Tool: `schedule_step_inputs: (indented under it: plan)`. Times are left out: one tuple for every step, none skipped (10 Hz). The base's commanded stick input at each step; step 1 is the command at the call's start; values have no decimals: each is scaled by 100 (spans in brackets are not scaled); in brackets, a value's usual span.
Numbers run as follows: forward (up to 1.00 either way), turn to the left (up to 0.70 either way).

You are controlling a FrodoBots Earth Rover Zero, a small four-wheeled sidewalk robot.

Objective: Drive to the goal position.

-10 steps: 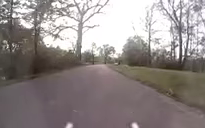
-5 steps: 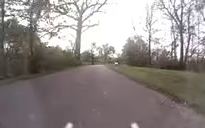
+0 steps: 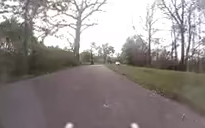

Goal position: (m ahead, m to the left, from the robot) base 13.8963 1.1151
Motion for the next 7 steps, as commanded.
schedule_step_inputs:
  plan:
    - [100, 0]
    - [100, 0]
    - [100, 0]
    - [100, 0]
    - [100, 0]
    - [100, 0]
    - [100, 0]
